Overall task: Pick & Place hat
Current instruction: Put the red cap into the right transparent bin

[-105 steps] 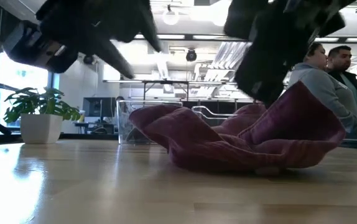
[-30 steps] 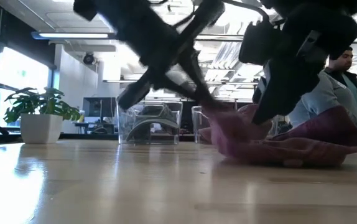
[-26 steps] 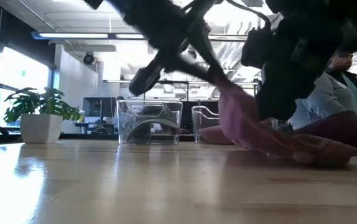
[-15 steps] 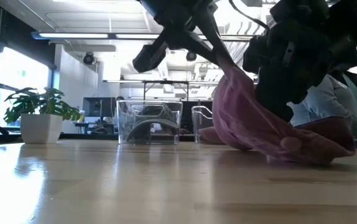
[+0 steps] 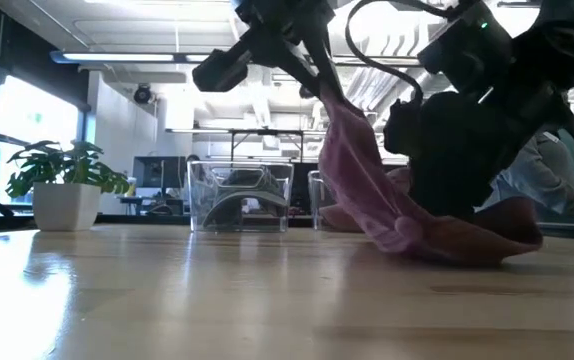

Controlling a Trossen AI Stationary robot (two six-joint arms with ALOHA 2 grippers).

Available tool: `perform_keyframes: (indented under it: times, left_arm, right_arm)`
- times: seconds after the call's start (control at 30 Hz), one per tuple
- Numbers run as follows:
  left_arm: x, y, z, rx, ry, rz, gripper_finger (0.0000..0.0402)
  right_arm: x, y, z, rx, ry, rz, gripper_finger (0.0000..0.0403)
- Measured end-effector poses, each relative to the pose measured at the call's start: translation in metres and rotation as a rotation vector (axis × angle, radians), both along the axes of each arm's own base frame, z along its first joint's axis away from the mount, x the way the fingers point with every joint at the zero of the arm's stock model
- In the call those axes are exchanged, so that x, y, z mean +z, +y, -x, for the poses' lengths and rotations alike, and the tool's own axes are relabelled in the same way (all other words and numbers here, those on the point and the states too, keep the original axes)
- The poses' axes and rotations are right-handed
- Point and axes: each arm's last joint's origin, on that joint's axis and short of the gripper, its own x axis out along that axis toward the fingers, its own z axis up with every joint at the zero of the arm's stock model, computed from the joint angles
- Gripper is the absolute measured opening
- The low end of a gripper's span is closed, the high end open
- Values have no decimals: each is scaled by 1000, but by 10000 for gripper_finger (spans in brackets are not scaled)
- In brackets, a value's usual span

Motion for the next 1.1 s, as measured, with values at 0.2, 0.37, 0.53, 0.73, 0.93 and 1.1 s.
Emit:
perform_keyframes:
  times: [0.2, 0.37, 0.53, 0.73, 0.93, 1.1]
  left_arm:
    - [-2, 0, 3, 1, 40, -10, 2]
    - [-3, 1, 5, 1, 57, -15, 2]
    - [-2, 1, 4, -2, 56, -17, 1]
    - [-2, 1, 4, -7, 50, -21, 1]
    - [-1, 0, 2, -8, 31, -11, 1]
    - [2, -2, -1, -16, -12, 22, 1]
  right_arm:
    - [22, -1, 7, 5, 29, -3, 0]
    - [46, -2, 17, 42, 32, -36, 0]
    - [64, 2, 11, 155, -134, -79, 0]
    - [49, 6, -10, 182, -275, -91, 0]
    - [19, 5, -23, 111, -280, -101, 0]
    - [2, 2, -32, 41, -245, -77, 0]
